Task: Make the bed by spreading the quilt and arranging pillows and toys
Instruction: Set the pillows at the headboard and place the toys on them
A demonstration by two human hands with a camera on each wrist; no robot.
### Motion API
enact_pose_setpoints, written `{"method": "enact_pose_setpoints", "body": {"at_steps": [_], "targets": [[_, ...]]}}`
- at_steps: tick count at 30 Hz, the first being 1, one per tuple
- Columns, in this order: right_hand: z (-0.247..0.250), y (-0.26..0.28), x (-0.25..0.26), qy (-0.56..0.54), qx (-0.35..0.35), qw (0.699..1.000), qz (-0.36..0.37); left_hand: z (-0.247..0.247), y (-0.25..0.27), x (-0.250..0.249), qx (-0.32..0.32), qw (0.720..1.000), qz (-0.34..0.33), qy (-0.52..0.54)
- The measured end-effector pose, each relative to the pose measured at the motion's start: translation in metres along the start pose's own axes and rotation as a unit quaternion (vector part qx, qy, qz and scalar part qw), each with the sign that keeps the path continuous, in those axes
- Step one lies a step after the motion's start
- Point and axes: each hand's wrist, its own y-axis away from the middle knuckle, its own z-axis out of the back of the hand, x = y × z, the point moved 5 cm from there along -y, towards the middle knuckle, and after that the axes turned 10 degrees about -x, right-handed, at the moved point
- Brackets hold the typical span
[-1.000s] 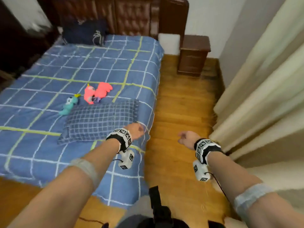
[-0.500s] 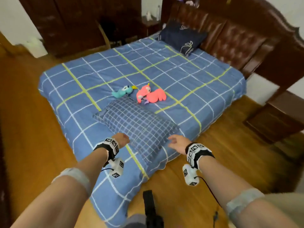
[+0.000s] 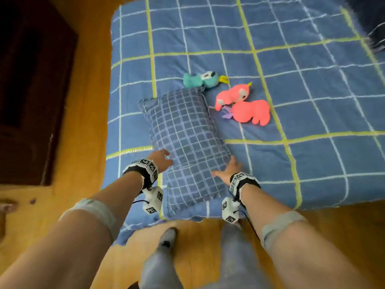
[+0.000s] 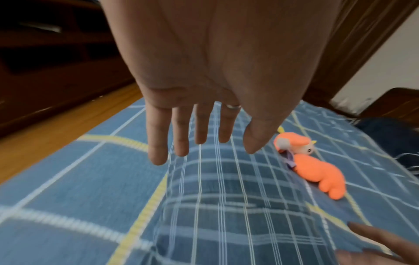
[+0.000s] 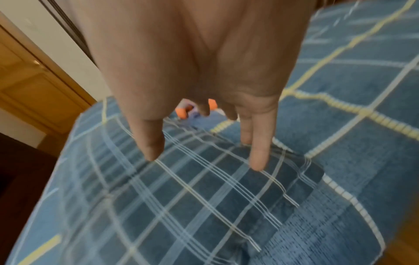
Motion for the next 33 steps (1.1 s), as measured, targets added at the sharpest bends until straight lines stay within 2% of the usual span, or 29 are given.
{"method": "enact_pose_setpoints", "body": {"at_steps": [3,7,9,12,15,17,20,24,30,33], "targets": [[-0.020,-0.046,-0.027,0.002,0.058,0.997,-0.040,-0.054,-0.006,-0.016,0.039,0.994,0.093,0.027],[-0.030,-0.075,-0.034,-0.045,0.133,0.990,-0.005,-0.106,0.002,-0.041,0.094,0.989,0.116,0.024],[-0.022,-0.070,-0.026,-0.102,0.150,0.983,0.019,-0.111,0.015,-0.051,0.060,0.967,0.214,0.124],[0.014,-0.039,-0.008,-0.177,0.173,0.968,0.049,-0.109,0.043,-0.081,0.065,0.943,0.260,0.199],[0.080,-0.009,0.008,-0.143,0.131,0.967,0.166,-0.098,0.065,-0.114,0.072,0.926,0.250,0.274],[0.132,0.009,0.007,-0.099,0.090,0.962,0.237,-0.085,0.084,-0.154,0.074,0.903,0.229,0.356],[0.205,0.028,-0.024,-0.052,0.012,0.956,0.290,-0.073,0.123,-0.234,0.105,0.857,0.182,0.471],[0.295,0.040,-0.104,-0.033,-0.087,0.953,0.287,-0.088,0.174,-0.348,0.172,0.830,0.086,0.524],[0.443,0.053,-0.218,-0.048,-0.196,0.942,0.268,-0.135,0.205,-0.507,0.186,0.846,0.015,0.500],[0.525,0.042,-0.279,-0.028,-0.250,0.932,0.261,-0.159,0.218,-0.611,0.210,0.841,-0.041,0.497]]}}
